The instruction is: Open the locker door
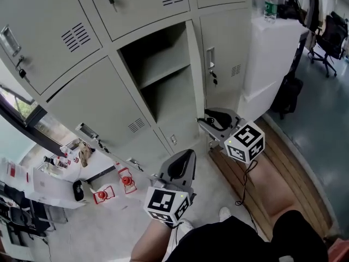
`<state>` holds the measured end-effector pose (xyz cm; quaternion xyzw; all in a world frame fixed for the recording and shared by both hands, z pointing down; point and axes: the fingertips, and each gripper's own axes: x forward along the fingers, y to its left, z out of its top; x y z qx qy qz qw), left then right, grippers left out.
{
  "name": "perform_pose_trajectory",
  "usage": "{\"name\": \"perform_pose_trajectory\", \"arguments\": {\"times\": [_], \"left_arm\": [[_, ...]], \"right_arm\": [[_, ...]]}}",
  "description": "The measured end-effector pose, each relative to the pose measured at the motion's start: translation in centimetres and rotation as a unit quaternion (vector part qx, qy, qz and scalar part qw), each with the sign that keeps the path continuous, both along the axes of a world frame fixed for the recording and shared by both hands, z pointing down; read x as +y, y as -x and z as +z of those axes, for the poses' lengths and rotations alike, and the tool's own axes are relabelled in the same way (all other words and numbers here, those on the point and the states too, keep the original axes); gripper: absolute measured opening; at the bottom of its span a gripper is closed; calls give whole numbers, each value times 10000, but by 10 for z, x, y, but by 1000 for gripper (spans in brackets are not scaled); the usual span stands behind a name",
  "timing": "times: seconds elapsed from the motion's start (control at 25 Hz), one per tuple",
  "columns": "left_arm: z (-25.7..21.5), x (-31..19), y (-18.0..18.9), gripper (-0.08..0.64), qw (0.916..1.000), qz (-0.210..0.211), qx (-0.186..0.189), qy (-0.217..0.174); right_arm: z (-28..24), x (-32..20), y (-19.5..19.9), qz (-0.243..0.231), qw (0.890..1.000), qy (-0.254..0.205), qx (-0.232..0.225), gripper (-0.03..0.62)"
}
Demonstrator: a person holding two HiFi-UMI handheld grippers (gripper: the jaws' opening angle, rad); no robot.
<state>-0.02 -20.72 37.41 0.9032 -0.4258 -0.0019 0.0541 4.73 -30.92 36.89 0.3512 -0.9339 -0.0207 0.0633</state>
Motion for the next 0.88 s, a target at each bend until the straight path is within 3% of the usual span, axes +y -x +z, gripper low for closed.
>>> {"name": "perform_pose_trajectory", "arguments": {"times": [0.56, 0.76, 0.88], "left_arm": [[-5, 15, -46, 20, 9999, -39, -55, -120], [-5, 17, -60, 20, 9999, 32, -37, -116], [-5, 18, -66, 20, 9999, 60, -34, -120]], "right_arm": [[0, 5, -64, 608, 9981, -20, 3, 181], [-3, 4, -72, 829, 9965, -92, -10, 193], [-4, 1, -78, 1034, 9945, -127, 123, 166]]}}
